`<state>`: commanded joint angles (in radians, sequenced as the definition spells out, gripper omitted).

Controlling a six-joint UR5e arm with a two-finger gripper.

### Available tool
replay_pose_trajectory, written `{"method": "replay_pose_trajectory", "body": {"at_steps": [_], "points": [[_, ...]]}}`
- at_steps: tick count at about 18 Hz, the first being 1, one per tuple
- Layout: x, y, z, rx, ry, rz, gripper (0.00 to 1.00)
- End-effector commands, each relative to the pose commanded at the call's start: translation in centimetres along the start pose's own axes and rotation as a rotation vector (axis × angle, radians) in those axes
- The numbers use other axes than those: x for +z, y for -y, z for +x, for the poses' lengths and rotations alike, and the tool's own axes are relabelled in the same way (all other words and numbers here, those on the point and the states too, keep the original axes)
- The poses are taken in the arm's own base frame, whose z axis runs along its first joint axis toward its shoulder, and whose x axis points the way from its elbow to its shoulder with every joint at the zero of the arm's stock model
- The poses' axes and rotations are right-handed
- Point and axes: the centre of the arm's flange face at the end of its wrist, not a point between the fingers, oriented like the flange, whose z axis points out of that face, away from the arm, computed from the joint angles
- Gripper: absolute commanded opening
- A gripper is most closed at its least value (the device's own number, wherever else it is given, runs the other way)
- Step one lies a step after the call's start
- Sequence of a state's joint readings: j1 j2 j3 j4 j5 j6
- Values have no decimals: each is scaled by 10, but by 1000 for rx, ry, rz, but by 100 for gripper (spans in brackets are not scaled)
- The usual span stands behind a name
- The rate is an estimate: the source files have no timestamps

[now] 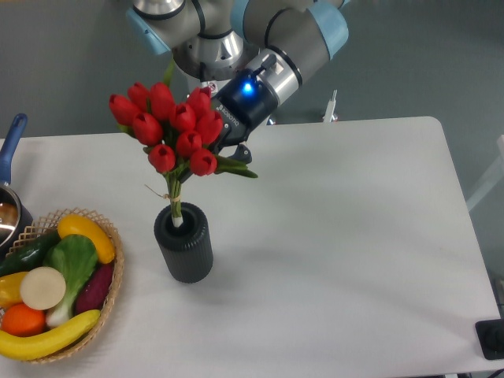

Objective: Insert the flowers into the vase
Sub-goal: 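Lower the tulip stems down into the black vase opening, then push the bouquet deeper into the vase and open the gripper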

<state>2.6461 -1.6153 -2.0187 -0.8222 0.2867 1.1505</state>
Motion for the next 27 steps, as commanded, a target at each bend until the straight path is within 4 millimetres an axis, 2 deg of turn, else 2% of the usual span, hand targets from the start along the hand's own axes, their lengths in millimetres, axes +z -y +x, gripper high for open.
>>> {"method": "replay_pose_trajectory", "body": {"at_steps": [8, 12, 17, 22, 27], "points": [[7, -19, -4, -11, -9, -20, 40], [12, -38, -9, -15, -13, -43, 40], [15, -46, -10, -30, -12, -65, 40], [23, -70, -21, -47, -22, -90, 40], [31, -74, -21, -45, -39, -93, 40]]}}
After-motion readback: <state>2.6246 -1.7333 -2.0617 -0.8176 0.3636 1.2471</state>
